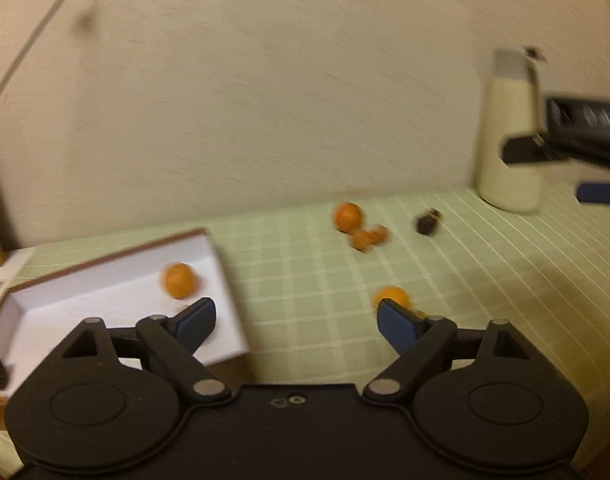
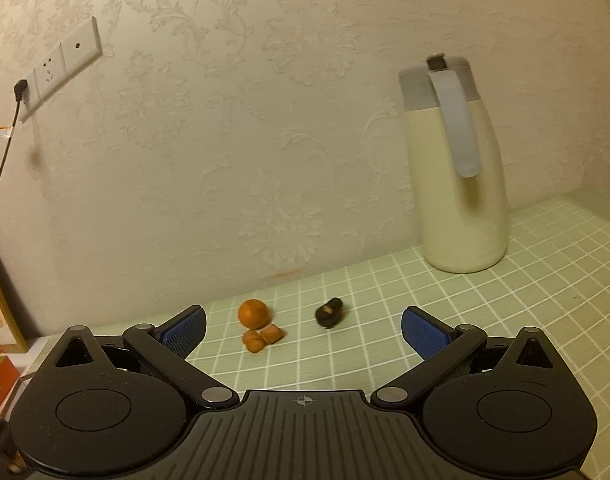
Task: Organize fruits
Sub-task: 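Move both open tools back toward the remaining fruits on the table, then grasp the small greenish-yellow fruit with the left tool while the right tool grasps an orange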
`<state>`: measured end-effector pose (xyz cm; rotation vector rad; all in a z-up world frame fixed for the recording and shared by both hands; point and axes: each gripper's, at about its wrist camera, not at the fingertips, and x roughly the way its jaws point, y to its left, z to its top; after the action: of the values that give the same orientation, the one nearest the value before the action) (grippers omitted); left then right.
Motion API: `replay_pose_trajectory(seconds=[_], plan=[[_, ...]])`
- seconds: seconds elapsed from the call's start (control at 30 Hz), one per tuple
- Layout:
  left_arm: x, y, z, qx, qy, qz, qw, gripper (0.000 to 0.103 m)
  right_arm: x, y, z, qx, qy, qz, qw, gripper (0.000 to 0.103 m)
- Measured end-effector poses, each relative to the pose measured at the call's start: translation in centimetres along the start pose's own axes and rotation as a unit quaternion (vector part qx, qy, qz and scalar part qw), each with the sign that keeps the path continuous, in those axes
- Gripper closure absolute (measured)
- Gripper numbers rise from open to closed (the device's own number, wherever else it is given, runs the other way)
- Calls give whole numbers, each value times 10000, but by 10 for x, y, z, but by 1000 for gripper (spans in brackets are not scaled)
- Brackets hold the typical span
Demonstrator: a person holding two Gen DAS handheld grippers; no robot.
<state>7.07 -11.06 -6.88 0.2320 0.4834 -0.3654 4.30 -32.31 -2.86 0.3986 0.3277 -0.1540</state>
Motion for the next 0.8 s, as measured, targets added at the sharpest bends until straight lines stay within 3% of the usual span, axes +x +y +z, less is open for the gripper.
replay_pose_trajectory(seconds=[0.27, 0.5, 0.57, 0.6, 0.8], plan=[[26, -41, -5, 77, 277, -271, 9992, 32, -5, -19, -2, -19, 76, -260, 9996, 0], [49, -58, -6, -46, 497, -234, 9985, 38, 5, -25, -15, -599, 492, -662, 9948, 1], [53, -62, -7, -22, 532, -263, 9982, 39, 9, -24, -22, -672, 599, -665, 9937, 18], [54, -64, -7, -7, 535, -268, 9982, 40, 11, -25, -24, -687, 685, -634, 9933, 21], [66, -71, -10, -58, 649, -206, 9977, 56, 14, -25, -28, -620, 707, -557, 9940, 25]])
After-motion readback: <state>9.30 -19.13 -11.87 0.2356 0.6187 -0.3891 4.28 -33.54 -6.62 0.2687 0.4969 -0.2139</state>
